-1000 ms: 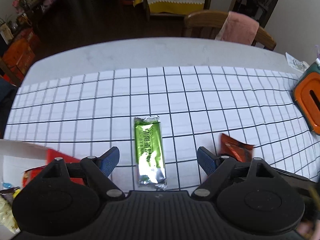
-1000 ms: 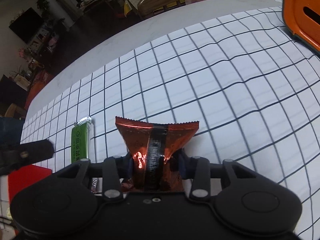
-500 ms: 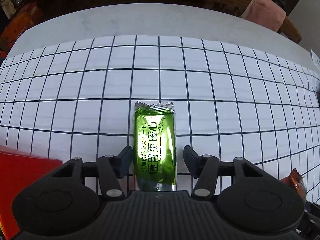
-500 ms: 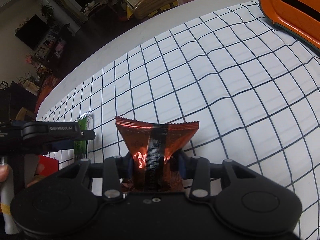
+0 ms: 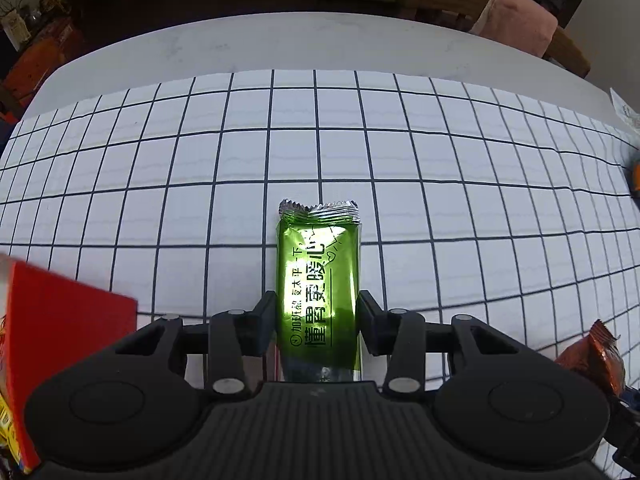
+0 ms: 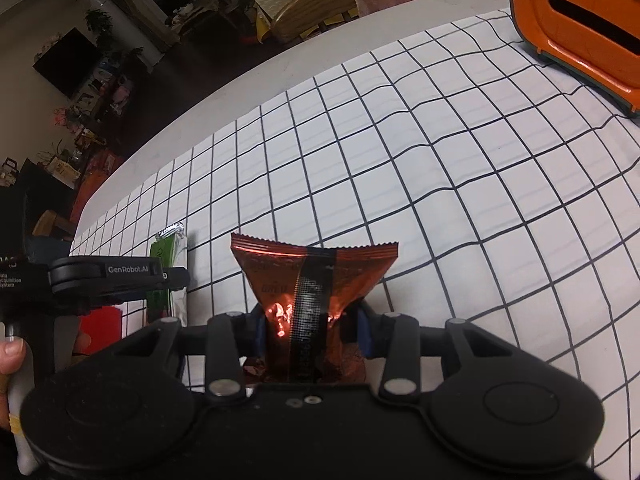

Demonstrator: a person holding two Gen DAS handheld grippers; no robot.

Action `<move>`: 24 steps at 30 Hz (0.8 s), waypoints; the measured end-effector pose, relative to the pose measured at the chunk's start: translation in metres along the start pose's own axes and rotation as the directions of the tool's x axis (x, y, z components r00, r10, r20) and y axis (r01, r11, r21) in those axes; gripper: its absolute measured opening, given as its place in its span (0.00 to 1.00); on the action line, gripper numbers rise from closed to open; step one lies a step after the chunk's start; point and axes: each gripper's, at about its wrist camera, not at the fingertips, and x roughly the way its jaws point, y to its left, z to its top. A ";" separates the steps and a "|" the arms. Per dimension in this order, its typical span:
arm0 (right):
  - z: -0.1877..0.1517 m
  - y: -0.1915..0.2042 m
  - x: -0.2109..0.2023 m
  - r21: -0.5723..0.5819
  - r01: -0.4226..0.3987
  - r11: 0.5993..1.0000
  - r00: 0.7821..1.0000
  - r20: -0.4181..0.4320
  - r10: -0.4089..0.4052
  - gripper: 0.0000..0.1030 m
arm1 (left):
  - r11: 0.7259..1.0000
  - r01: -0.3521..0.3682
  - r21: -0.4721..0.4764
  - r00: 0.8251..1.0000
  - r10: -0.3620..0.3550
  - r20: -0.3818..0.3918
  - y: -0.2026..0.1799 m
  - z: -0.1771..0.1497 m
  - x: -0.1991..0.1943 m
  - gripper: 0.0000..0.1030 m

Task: Organize snacks
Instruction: 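Carry both snacks into the box and open both tools to release them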

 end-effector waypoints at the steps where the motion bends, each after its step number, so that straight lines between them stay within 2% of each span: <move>1: -0.001 0.003 -0.003 -0.006 0.000 1.000 1.000 0.002 0.000 0.39 | 1.000 0.005 0.000 1.000 -0.005 0.003 0.001 -0.007 -0.008 0.41; 5: -0.008 0.009 -0.021 -0.027 -0.006 1.000 1.000 0.011 0.006 0.39 | 0.999 0.029 -0.017 1.000 -0.029 0.010 0.006 -0.030 -0.042 0.41; 12: -0.024 0.031 -0.052 -0.088 0.003 0.996 0.999 0.037 0.000 0.39 | 0.998 0.054 0.015 0.998 -0.055 0.043 0.022 -0.076 -0.111 0.41; 19: -0.041 0.066 -0.078 -0.145 -0.011 0.989 0.998 0.058 0.020 0.39 | 0.996 0.079 0.050 0.994 -0.082 0.070 0.056 -0.122 -0.183 0.41; 24: -0.051 0.098 -0.086 -0.187 -0.027 0.982 0.997 0.071 0.041 0.39 | 0.995 0.095 0.042 0.992 -0.098 0.076 0.084 -0.146 -0.218 0.41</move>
